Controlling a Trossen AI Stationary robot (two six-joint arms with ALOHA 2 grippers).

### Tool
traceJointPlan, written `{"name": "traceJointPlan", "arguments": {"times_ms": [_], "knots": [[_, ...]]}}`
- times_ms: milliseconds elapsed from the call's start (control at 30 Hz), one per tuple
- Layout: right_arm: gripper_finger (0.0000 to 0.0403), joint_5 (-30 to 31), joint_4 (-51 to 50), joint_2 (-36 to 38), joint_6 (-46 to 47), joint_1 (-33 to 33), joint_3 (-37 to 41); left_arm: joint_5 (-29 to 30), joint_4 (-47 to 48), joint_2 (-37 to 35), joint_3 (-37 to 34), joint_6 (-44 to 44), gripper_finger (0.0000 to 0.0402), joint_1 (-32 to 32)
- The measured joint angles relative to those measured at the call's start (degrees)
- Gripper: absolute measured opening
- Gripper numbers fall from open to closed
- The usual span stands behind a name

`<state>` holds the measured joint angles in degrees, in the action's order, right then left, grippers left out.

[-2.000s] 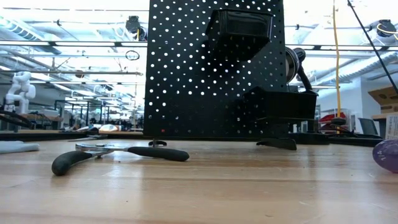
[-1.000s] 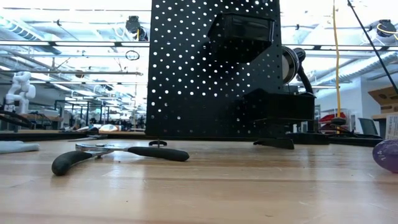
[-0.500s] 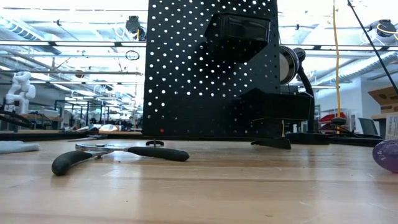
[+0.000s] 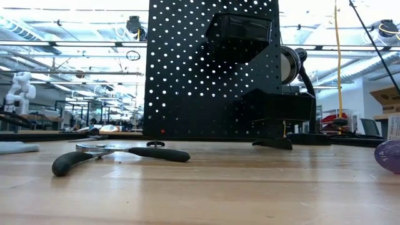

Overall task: Hang tools onto peg board
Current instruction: Unhang the silver wrench from the black peg board

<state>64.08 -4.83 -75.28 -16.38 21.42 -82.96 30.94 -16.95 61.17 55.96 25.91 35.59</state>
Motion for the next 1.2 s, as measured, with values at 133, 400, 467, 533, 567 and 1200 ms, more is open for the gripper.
{"name": "traceJointPlan", "arguments": {"times_ms": [133,400,467,533,567,1200], "knots": [[0.0,0.3,5.38,0.04,-6.26,1.0,-0.02,0.0,0.06,0.0,0.0,0.0,0.0334,0.0],[0.0,0.45,12.26,0.06,-14.28,3.34,-0.02,0.58,0.11,0.0,0.0,0.0,0.0334,0.0],[0.0,0.49,13.52,0.06,-15.95,4.01,-0.02,0.68,0.11,0.0,0.0,0.0,0.0334,0.0],[0.0,0.36,14.5,0.07,-17.18,4.66,-0.02,0.69,0.12,0.0,0.0,0.0,0.0334,0.0],[0.0,0.33,15.03,0.08,-17.65,4.98,-0.02,0.7,0.12,0.0,0.0,0.0,0.0334,0.0],[0.0,-1.43,12.19,0.08,-19.43,13.57,-0.02,0.81,0.39,0.0,0.0,-0.01,0.0334,0.0]]}}
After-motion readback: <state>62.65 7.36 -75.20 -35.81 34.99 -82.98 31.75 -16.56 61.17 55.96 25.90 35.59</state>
